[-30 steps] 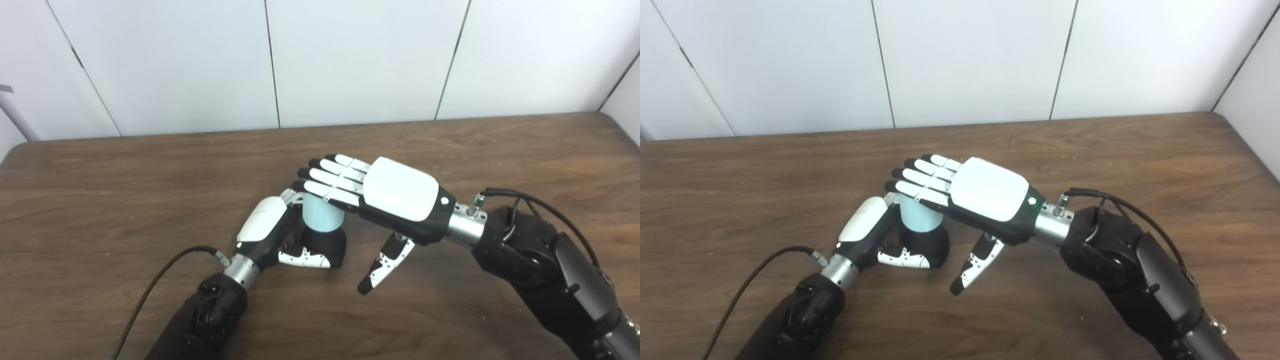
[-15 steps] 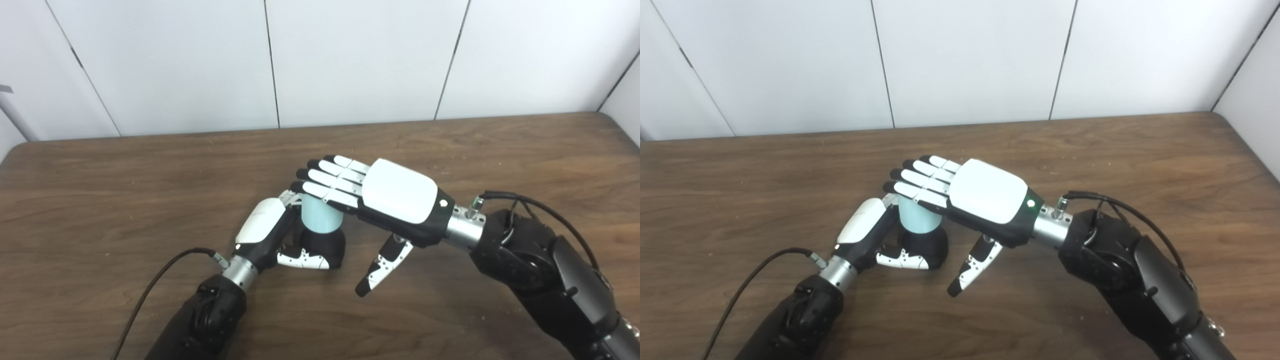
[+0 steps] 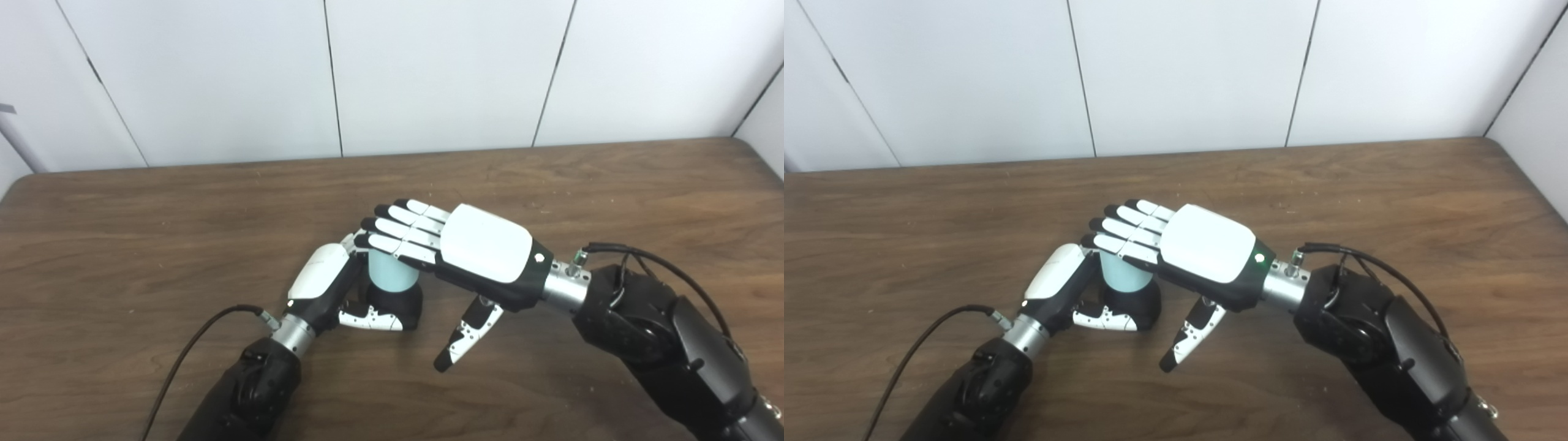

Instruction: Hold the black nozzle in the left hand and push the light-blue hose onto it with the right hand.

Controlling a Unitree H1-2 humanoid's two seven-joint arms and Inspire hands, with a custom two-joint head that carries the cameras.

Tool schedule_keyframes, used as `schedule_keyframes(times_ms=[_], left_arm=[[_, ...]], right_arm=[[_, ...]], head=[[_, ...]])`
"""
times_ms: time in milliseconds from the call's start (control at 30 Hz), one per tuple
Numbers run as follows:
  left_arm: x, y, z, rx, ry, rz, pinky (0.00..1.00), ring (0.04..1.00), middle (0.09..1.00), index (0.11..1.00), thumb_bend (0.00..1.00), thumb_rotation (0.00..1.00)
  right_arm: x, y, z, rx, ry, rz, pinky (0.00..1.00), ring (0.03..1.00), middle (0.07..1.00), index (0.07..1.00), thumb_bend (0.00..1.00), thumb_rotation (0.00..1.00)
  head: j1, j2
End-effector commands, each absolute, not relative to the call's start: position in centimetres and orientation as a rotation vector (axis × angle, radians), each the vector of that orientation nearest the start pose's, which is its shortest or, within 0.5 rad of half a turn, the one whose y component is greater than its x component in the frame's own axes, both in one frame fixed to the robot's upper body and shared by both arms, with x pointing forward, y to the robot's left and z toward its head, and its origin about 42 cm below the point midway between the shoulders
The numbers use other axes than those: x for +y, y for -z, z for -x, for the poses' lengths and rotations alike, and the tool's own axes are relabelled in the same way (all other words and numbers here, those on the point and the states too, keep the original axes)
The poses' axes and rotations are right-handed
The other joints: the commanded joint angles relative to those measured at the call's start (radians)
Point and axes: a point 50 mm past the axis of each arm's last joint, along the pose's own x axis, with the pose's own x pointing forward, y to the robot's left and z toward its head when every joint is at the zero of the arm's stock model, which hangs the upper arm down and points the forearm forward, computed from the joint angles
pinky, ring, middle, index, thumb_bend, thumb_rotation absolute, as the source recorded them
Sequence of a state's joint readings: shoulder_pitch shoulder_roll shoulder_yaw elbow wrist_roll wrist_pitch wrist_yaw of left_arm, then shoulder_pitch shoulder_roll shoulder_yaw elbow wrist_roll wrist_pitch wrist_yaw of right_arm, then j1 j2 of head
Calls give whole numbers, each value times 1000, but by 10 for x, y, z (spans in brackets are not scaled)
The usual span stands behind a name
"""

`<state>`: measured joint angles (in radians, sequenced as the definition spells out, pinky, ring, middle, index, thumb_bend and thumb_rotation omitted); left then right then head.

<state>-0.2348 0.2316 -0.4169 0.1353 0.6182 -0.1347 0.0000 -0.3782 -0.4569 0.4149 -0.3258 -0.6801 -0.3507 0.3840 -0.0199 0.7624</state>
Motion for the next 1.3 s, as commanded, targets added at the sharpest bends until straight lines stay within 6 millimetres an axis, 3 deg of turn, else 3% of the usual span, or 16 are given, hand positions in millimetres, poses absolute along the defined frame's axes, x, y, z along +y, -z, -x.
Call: schedule_keyframes(times_ms=[0,400,600,767,933,1067,1267], left_arm=[[180,-28,-265,8,610,-918,1000,1000,909,407,740,517],[181,-28,-265,7,611,-916,1000,1000,909,409,740,517],[181,-27,-265,7,612,-920,1000,1000,909,406,739,517],[180,-28,-265,6,613,-920,1000,1000,909,405,739,517],[180,-27,-265,7,613,-922,1000,1000,909,405,738,517],[179,-27,-265,6,612,-922,1000,1000,909,405,738,517],[179,-27,-265,6,614,-918,1000,1000,909,407,738,517]], right_arm=[[-172,-233,-310,-770,-917,1333,978,987,1000,984,810,471],[-175,-242,-308,-789,-891,1340,992,998,1000,987,811,468],[-175,-249,-307,-901,-706,1307,1000,1000,1000,1000,842,465],[-177,-259,-309,-986,-568,1153,1000,1000,1000,1000,858,500],[-171,-271,-316,-1057,-450,996,1000,1000,1000,1000,935,516],[-176,-282,-320,-1040,-402,993,1000,1000,1000,1000,995,502],[-190,-297,-329,-1030,-300,1048,1000,1000,1000,1000,1000,569]], head=[[0,0],[-1,-1],[-1,-1],[3,-2],[2,-3],[4,-3],[3,-2]])
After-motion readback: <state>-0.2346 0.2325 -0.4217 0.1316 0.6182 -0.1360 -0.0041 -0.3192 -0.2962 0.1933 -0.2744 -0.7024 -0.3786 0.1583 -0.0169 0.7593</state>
